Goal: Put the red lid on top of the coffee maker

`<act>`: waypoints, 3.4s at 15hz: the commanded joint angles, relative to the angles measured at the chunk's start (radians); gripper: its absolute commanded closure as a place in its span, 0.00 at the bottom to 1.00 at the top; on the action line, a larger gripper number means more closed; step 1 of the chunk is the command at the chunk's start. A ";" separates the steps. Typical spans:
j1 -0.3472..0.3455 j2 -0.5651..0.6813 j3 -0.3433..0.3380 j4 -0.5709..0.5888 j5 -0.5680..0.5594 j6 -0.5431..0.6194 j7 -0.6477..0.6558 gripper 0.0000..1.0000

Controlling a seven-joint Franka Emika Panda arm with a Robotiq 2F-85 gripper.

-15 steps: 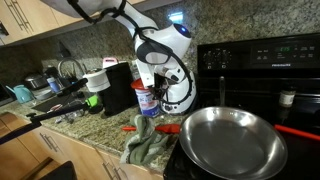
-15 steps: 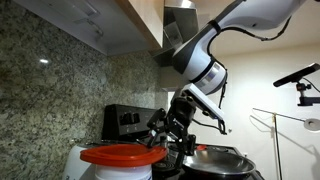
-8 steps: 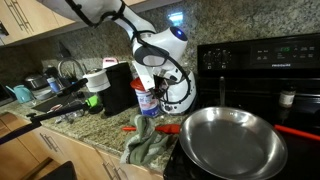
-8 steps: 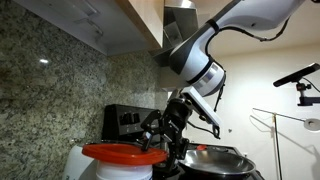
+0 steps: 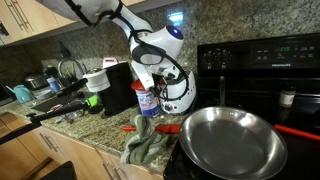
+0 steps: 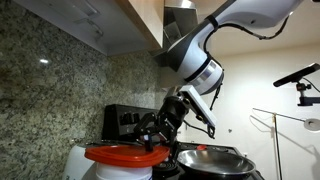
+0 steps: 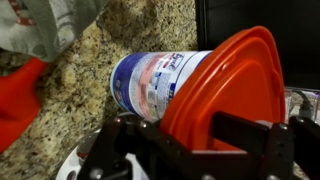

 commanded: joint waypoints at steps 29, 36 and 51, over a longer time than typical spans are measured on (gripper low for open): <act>0.092 -0.503 -0.013 -0.525 1.129 0.337 -1.364 1.00; 0.178 -0.399 0.048 -0.487 1.218 0.525 -1.425 1.00; 0.221 -0.435 0.037 -0.532 0.478 0.470 -0.487 1.00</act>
